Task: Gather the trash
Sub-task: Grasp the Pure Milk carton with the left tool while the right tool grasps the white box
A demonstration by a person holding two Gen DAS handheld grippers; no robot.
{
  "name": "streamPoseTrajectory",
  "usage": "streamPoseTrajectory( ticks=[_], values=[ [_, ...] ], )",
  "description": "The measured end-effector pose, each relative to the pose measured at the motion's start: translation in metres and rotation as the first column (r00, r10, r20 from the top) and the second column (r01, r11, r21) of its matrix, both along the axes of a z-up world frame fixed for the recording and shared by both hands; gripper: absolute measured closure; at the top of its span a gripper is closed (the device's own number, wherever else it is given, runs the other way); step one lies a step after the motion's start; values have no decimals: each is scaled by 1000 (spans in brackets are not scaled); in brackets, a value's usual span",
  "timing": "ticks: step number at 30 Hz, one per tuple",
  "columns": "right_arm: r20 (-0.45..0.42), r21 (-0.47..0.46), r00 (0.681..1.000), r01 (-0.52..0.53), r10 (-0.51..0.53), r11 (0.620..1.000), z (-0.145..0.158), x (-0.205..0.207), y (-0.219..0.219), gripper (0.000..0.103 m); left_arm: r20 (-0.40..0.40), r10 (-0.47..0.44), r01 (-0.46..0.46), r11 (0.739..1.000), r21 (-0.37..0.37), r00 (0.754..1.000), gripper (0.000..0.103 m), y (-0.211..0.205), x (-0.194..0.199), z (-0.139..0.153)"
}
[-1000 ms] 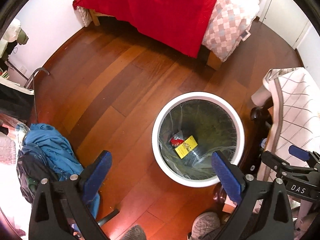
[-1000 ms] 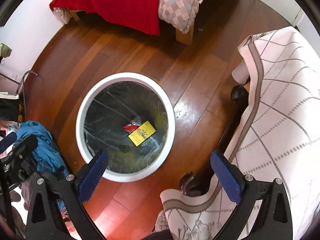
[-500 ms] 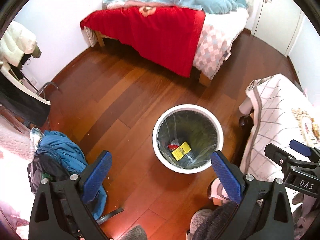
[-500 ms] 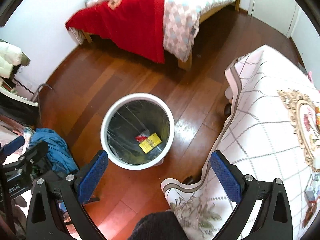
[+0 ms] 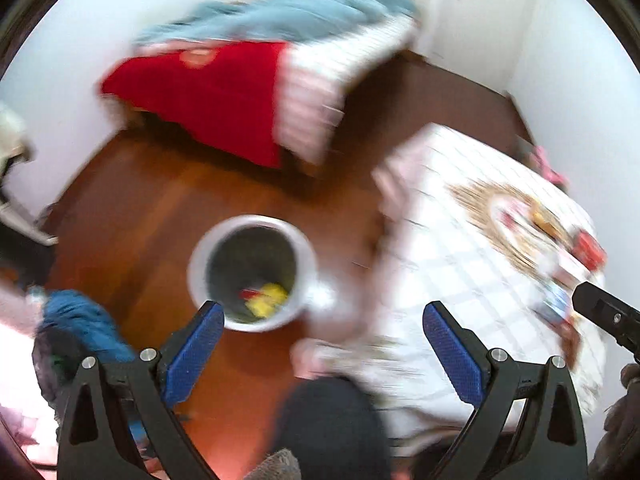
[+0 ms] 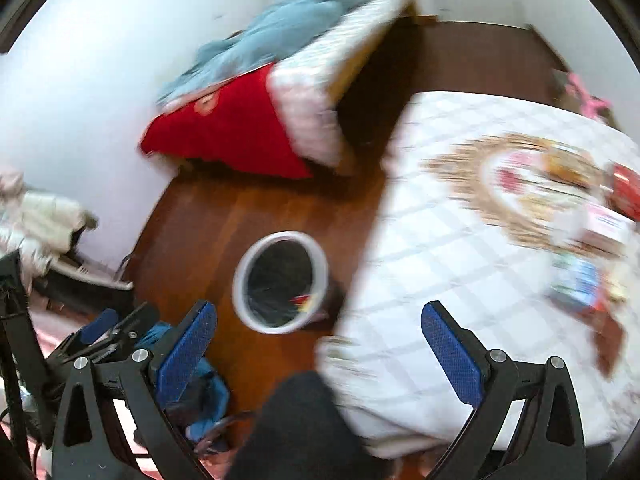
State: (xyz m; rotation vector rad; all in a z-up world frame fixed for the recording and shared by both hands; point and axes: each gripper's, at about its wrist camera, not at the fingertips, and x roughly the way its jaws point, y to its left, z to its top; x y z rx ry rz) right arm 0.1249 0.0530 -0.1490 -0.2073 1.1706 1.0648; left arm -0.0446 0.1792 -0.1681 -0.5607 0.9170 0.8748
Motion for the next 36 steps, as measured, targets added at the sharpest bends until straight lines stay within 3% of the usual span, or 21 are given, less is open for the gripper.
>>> streamPoseTrajectory(
  ticks=[5,10,14,19,24,25,26,28,30,33,35,36],
  values=[
    [90,-150,982,179,-167,972,-18,97,-88,0,-28,-162,159,983,-94,986,2,-51,125,-48],
    [158,-333,947,318,-280,888,-51,205,-161,0,-79,-255,239,957,-163,964,1,-94,218,-88],
    [215,-434,922,385,-321,814,-86,271,-199,0,-98,-244,216,948,-234,965,2,-109,259,-102],
    [230,-458,912,409,-339,789,-121,319,-211,0,-47,-205,177,922,-343,978,2,-116,291,-105],
    [200,-479,930,366,-307,798,-153,339,-197,1,-57,-137,99,896,-434,989,2,-112,316,-118],
    [191,-483,934,358,-303,799,-157,341,-194,6,-69,-122,76,881,-466,990,2,-107,321,-125],
    [179,-485,936,351,-303,801,-163,341,-193,22,-74,-110,60,869,-491,991,2,-104,324,-130],
    [138,-472,936,349,-323,810,-166,338,-193,42,-92,-91,29,851,-524,992,2,-97,331,-142],
    [99,-463,936,343,-337,817,-166,331,-193,52,-91,-78,17,844,-536,993,3,-93,335,-147],
    [33,-449,934,331,-355,830,-165,314,-196,55,-86,-53,0,850,-526,995,18,-89,337,-144],
    [-31,-430,928,324,-372,842,-164,301,-198,55,-85,-67,16,869,-495,994,39,-89,335,-140],
    [-46,-425,926,322,-376,846,-164,297,-199,55,-91,-102,46,876,-480,991,40,-90,337,-139]
  ],
)
